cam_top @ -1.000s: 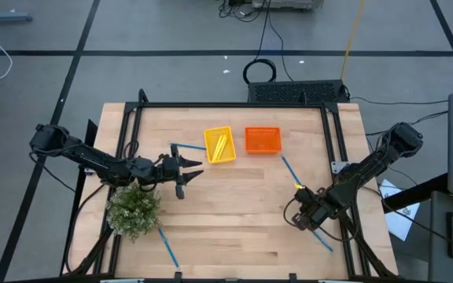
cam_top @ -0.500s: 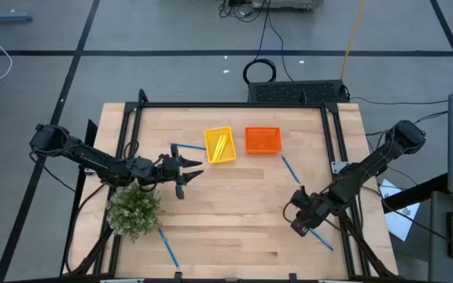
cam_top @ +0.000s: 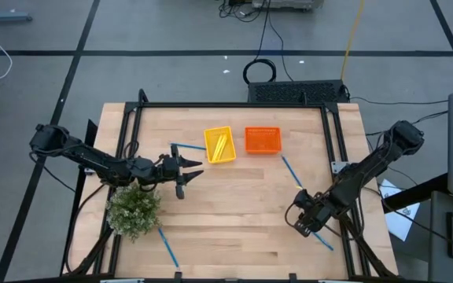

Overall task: Sort pens & pencils
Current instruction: Put the bottom right blue pencil into the orange basket

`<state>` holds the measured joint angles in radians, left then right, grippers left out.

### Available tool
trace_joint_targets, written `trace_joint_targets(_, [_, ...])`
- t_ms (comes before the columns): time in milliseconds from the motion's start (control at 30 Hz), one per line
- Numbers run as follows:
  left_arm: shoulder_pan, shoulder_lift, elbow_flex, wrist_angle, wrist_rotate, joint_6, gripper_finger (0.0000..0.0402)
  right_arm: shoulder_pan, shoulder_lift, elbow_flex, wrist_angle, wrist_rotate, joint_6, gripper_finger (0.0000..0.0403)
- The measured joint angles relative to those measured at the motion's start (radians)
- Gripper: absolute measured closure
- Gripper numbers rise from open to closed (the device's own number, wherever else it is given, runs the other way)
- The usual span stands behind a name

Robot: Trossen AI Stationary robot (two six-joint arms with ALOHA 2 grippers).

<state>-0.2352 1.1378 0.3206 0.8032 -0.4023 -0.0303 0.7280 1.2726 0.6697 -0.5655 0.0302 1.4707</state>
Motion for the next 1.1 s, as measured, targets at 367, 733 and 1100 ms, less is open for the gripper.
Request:
trace_joint_targets(367, [0.000, 0.000, 0.000, 0.000, 0.000, 0.006, 0.0268, 0.004, 0.129, 0.081, 0.035, -0.055, -0.113, 0.0293])
trace_joint_targets(733, [0.000, 0.000, 0.000, 0.000, 0.000, 0.008, 0.0268, 0.020, 0.245, 0.170, -0.170, -0.027, -0.109, 0.0307])
trace_joint_targets(1100, [0.000, 0.000, 0.000, 0.000, 0.000, 0.009, 0.0268, 0.011, 0.260, 0.170, -0.180, 0.075, -0.133, 0.0307])
